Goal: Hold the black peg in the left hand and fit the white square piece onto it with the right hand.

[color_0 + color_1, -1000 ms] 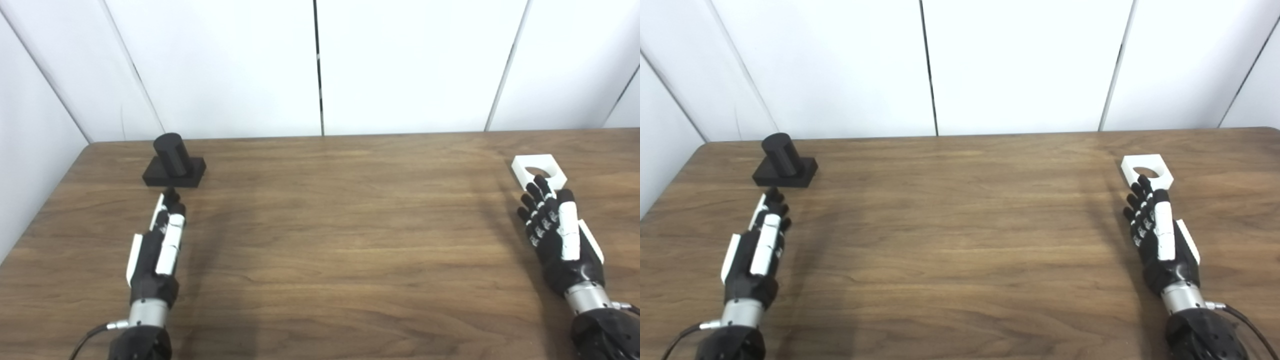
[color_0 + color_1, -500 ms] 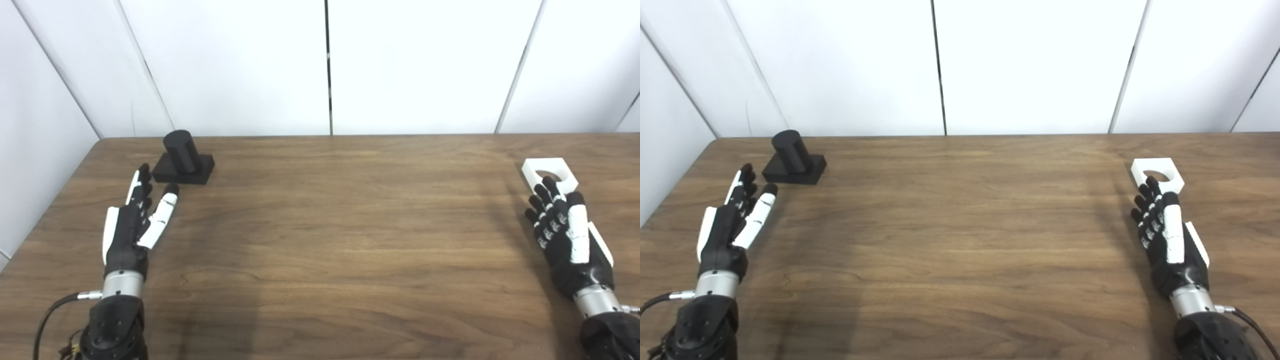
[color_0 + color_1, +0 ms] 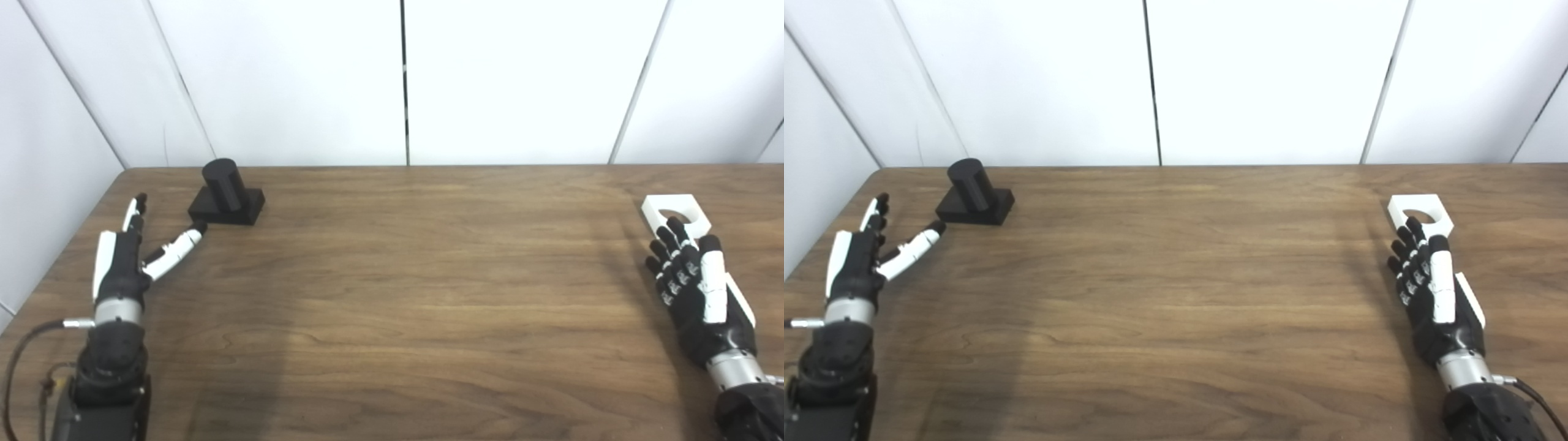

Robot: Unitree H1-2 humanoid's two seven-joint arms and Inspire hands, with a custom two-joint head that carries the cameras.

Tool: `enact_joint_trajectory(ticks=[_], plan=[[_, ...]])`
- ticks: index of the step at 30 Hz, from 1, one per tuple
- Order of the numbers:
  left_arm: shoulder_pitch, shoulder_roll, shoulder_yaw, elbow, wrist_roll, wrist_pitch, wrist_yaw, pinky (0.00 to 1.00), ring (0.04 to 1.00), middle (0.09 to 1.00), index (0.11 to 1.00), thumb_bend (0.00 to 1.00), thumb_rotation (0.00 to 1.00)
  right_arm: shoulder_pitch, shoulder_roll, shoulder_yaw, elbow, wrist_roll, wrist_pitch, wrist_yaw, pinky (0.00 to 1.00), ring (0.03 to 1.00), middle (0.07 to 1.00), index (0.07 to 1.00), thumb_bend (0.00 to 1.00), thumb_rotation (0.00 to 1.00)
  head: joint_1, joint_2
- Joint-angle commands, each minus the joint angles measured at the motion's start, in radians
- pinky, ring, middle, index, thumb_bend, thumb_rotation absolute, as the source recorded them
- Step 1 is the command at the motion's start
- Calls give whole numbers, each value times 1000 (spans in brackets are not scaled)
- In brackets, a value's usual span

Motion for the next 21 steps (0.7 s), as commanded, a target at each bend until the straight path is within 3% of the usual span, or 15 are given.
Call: enact_joint_trajectory(ticks=[1,5,14,21], plan=[[-57,53,-9,-2,36,-24,12,889,974,1000,1000,845,467,-10,-7,6,-21,7,1,12,1000,1000,1000,1000,581,1000,2,0],[-93,98,-46,50,72,-16,-4,921,990,1000,1000,884,491,-5,-17,9,-7,3,-14,24,1000,1000,1000,1000,591,1000,10,-1],[-170,212,-119,160,111,-40,-79,1000,1000,1000,985,999,342,4,-21,8,-14,2,-14,25,1000,1000,1000,1000,614,1000,8,-10],[-244,307,-236,195,226,-5,-139,1000,1000,1000,865,1000,315,6,-21,16,-17,-11,-11,22,1000,1000,1000,1000,627,1000,8,-8]])
